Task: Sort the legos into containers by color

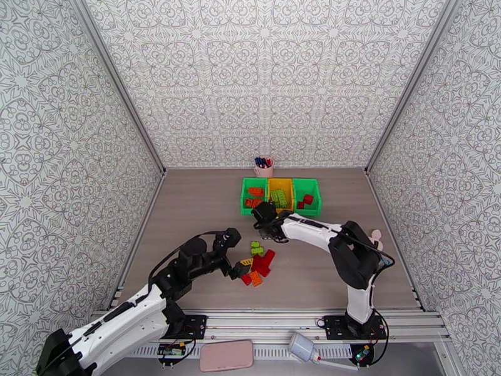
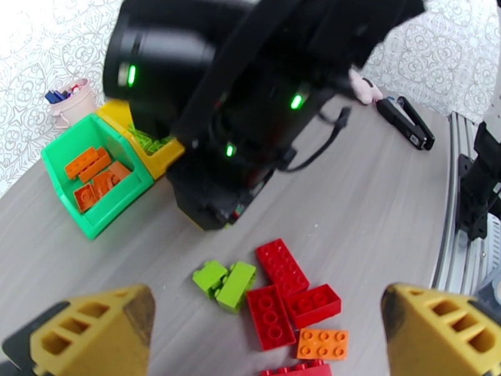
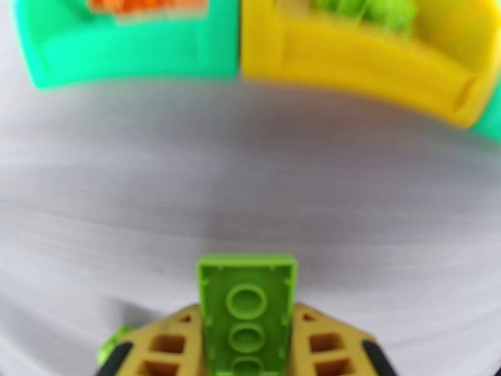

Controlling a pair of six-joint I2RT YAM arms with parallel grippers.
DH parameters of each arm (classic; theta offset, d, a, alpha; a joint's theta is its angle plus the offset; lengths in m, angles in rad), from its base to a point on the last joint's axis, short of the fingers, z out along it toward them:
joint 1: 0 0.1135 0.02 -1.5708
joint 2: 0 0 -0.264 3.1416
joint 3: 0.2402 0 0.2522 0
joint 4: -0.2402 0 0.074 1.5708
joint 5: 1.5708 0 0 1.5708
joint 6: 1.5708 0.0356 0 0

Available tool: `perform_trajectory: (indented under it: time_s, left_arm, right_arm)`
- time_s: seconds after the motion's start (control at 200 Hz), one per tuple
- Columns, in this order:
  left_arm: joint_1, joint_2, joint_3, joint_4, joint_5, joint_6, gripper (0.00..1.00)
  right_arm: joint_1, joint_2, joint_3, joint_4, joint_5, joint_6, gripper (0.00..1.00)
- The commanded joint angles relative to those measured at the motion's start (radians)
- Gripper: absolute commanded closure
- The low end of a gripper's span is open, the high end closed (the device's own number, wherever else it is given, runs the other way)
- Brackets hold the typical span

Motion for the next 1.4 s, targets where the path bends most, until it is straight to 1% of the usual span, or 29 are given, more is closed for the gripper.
perform_trajectory:
  time_s: [0.0, 0.16, 0.17, 0.205, 0.32, 0.445, 0.57, 0.72, 0.8, 0.85, 0.94, 1.045, 1.24, 1.345, 1.395]
  left_arm:
    - [-0.019, 0.049, -0.019, 0.137, 0.003, -0.069, 0.00]
    - [-0.055, 0.132, -0.011, 0.235, -0.014, -0.091, 0.00]
    - [-0.057, 0.135, -0.009, 0.237, -0.035, -0.091, 0.00]
    - [-0.061, 0.147, -0.004, 0.240, -0.047, -0.090, 0.00]
    - [-0.065, 0.164, 0.009, 0.233, -0.053, -0.079, 0.00]
    - [-0.065, 0.162, 0.026, 0.194, -0.061, -0.060, 0.00]
    - [-0.065, 0.155, 0.043, 0.150, -0.073, -0.059, 0.00]
    - [-0.066, 0.167, 0.041, 0.160, -0.091, -0.065, 0.00]
    - [-0.065, 0.179, 0.052, 0.159, -0.111, -0.082, 0.00]
    - [-0.064, 0.185, 0.061, 0.149, -0.127, -0.094, 0.00]
    - [-0.063, 0.191, 0.080, 0.127, -0.166, -0.124, 0.00]
    - [-0.063, 0.210, 0.121, 0.072, -0.272, -0.203, 0.00]
    - [-0.069, 0.316, 0.265, -0.136, -0.410, -0.359, 0.00]
    - [-0.087, 0.389, 0.352, -0.275, -0.486, -0.478, 0.00]
    - [-0.091, 0.421, 0.390, -0.346, -0.505, -0.547, 0.00]
  right_arm:
    - [-0.034, -0.089, -0.011, 0.044, 0.053, -0.078, 0.78]
    - [-0.132, -0.118, 0.014, 0.112, 0.032, -0.167, 0.78]
    - [-0.138, -0.114, 0.018, 0.117, 0.029, -0.173, 0.78]
    - [-0.161, -0.102, 0.036, 0.128, 0.015, -0.199, 0.77]
    - [-0.227, -0.019, 0.139, 0.128, 0.001, -0.251, 0.77]
    - [-0.277, 0.091, 0.253, 0.138, -0.019, -0.287, 0.77]
    - [-0.311, 0.203, 0.372, 0.140, -0.055, -0.302, 0.77]
    - [-0.328, 0.310, 0.507, 0.099, -0.037, -0.323, 0.76]
    - [-0.331, 0.340, 0.546, 0.093, -0.039, -0.340, 0.71]
    - [-0.330, 0.340, 0.558, 0.092, -0.044, -0.357, 0.62]
    - [-0.331, 0.300, 0.520, 0.123, -0.049, -0.383, 0.47]
    - [-0.331, 0.213, 0.427, 0.182, -0.055, -0.409, 0.34]
    - [-0.331, -0.019, 0.146, 0.349, -0.119, -0.469, 0.19]
    - [-0.331, -0.164, -0.042, 0.459, -0.184, -0.524, 0.13]
    - [-0.330, -0.240, -0.141, 0.513, -0.211, -0.546, 0.10]
